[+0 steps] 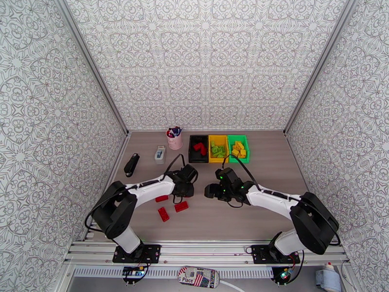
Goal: Sort the legos into containers by color
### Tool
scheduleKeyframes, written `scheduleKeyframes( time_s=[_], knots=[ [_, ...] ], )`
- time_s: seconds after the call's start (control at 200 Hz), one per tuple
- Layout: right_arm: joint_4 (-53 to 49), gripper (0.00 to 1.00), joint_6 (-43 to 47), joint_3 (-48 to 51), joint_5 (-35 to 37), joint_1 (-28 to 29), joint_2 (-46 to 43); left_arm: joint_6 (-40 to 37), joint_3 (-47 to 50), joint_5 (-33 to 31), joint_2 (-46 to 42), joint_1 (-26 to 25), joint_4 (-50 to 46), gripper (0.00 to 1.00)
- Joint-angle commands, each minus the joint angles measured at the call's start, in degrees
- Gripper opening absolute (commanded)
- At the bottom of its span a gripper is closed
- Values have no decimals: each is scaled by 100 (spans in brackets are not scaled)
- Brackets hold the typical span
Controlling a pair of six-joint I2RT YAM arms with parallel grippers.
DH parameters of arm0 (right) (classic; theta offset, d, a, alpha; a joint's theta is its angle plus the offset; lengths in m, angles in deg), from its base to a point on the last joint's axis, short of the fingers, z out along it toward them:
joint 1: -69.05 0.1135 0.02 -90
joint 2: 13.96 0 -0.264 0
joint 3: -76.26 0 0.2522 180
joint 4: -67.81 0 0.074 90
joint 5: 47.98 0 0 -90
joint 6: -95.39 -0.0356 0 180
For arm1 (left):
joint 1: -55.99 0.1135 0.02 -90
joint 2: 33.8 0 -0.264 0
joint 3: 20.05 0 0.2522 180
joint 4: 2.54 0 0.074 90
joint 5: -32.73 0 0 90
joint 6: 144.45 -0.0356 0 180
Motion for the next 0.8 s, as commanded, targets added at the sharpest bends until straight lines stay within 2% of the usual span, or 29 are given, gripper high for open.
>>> scheduleKeyframes(
  time_s=[0.0, 0.215, 0.47, 0.59, 0.645, 0.795],
  knots=[
    [-141, 72, 124, -315, -56, -118, -142, -150, -323, 536, -254, 308, 333, 32],
    [-318, 72, 231, -706, -186, -351, -169, -351, -1252, 1128, 69, 930, 492, 32],
    [-396, 72, 241, -865, -348, -645, -278, -476, -3197, 1369, 1313, 1363, 355, 34],
    [-447, 73, 240, -841, -344, -702, -383, -451, -4162, 1434, 2005, 1497, 186, 44],
    [-509, 74, 251, -833, -327, -720, -438, -450, -4459, 1434, 2191, 1510, 144, 53],
    [-687, 77, 340, -716, -239, -746, -575, -542, -4558, 1291, 2102, 1436, 65, 67]
  ],
)
